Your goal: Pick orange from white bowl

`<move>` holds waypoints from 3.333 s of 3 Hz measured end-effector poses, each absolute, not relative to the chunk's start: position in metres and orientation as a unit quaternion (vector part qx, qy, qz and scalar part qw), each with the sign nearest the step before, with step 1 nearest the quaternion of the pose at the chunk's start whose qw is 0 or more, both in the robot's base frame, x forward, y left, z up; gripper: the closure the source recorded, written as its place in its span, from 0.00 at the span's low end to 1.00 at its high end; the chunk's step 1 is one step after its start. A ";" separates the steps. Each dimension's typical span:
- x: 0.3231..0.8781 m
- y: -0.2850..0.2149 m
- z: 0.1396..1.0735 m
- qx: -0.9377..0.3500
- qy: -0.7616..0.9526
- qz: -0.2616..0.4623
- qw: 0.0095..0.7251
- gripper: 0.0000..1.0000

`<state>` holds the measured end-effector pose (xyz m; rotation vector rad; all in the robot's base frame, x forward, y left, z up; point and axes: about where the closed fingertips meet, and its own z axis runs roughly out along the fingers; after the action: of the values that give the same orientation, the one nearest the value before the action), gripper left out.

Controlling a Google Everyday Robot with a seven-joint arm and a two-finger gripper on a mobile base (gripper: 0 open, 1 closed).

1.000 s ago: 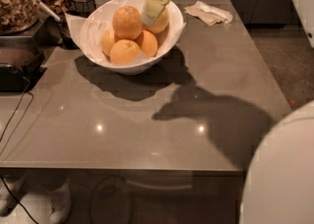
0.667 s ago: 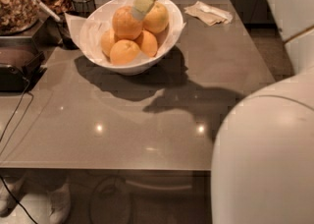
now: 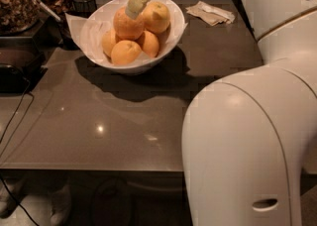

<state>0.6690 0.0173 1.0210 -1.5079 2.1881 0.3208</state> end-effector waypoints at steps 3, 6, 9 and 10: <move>0.695 0.049 0.996 -0.554 0.796 0.114 0.214 0.24; 0.707 0.056 0.965 -0.548 0.806 0.122 0.186 0.31; 0.710 0.054 0.951 -0.542 0.813 0.125 0.173 0.28; 0.710 0.054 0.951 -0.542 0.813 0.125 0.173 0.47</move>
Offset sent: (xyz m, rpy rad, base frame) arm 0.0041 0.0039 -0.0202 -0.1183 0.1583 0.0489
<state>0.7105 0.0543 0.9508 -1.5371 2.3048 0.3549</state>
